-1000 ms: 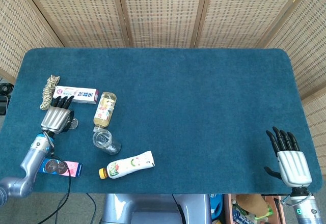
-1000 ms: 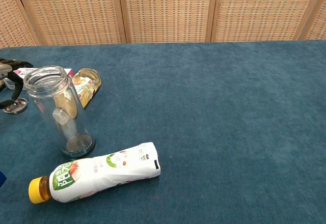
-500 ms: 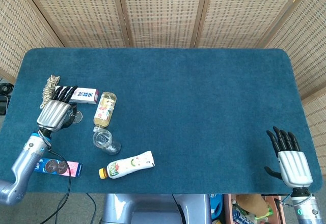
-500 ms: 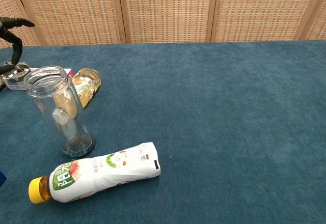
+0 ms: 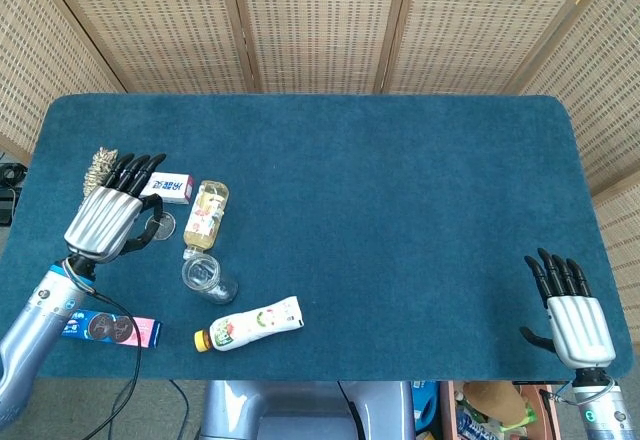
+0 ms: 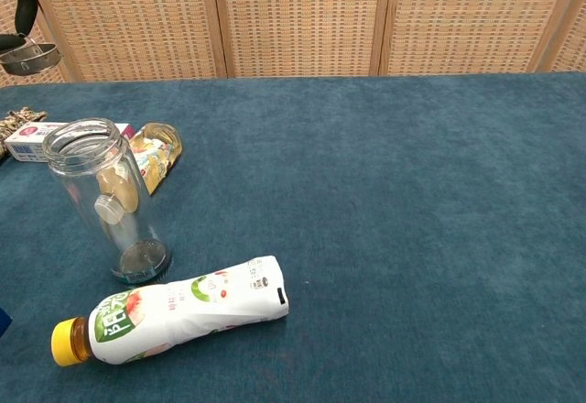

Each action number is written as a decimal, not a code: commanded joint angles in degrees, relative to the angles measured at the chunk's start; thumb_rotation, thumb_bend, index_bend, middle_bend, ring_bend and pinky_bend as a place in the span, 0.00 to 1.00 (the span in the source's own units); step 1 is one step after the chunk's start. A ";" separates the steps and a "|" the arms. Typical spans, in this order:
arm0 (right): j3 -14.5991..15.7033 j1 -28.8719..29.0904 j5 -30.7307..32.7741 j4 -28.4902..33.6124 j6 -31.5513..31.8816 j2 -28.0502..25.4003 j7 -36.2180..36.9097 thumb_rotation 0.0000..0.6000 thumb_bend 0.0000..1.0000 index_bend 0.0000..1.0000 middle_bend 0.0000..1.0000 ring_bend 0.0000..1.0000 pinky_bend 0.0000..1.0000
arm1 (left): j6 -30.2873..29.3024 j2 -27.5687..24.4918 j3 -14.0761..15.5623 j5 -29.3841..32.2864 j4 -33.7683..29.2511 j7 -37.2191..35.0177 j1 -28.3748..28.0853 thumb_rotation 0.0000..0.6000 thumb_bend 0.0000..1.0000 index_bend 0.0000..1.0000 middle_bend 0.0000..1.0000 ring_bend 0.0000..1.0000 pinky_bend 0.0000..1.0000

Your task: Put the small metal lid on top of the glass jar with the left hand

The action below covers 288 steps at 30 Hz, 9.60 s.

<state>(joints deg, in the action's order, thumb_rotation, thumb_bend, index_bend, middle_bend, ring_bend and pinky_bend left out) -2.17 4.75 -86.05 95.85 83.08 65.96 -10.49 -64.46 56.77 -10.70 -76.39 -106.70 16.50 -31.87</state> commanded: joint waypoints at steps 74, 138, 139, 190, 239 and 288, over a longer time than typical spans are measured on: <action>-0.36 -0.16 0.71 0.36 -0.01 -0.60 1.14 1.00 0.02 0.00 0.00 0.00 0.03 | 1.54 3.44 5.46 -5.51 -6.56 5.63 -1.52 1.00 0.44 0.63 0.00 0.00 0.00; -0.40 -0.25 0.76 0.54 0.11 -0.74 1.18 1.00 0.02 0.00 0.00 0.00 0.03 | -2.83 0.81 5.90 -5.31 -9.20 1.89 2.02 1.00 0.44 0.29 0.00 0.00 0.00; -0.39 -0.27 0.76 0.54 0.13 -0.74 1.20 1.00 0.02 0.00 0.00 0.00 0.03 | -3.10 0.55 6.36 -5.97 -9.34 1.19 2.49 1.00 0.44 0.27 0.00 0.00 0.00; -0.46 -0.20 0.98 0.49 -0.10 -0.70 1.31 1.00 0.02 0.00 0.00 0.00 0.03 | 5.26 -6.91 11.36 -10.05 -14.43 7.35 4.08 1.00 0.48 0.31 0.00 0.00 0.00; -0.45 -0.33 0.71 0.55 0.28 -0.75 1.46 1.00 0.02 0.00 0.00 0.00 0.03 | 5.92 -5.36 11.06 -6.75 -14.33 11.24 3.76 1.00 0.48 0.34 0.00 0.00 0.00; -0.48 -0.39 0.60 0.62 0.40 -0.88 1.65 1.00 0.02 0.00 0.00 0.00 0.03 | 5.56 -4.29 11.11 -6.03 -15.02 13.52 3.41 1.00 0.48 0.34 0.00 0.00 0.00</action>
<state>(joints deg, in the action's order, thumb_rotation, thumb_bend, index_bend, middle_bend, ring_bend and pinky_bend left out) -2.64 4.36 -85.45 96.47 83.48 65.08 -8.84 -58.88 52.47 0.42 -82.42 -121.71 30.02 -28.48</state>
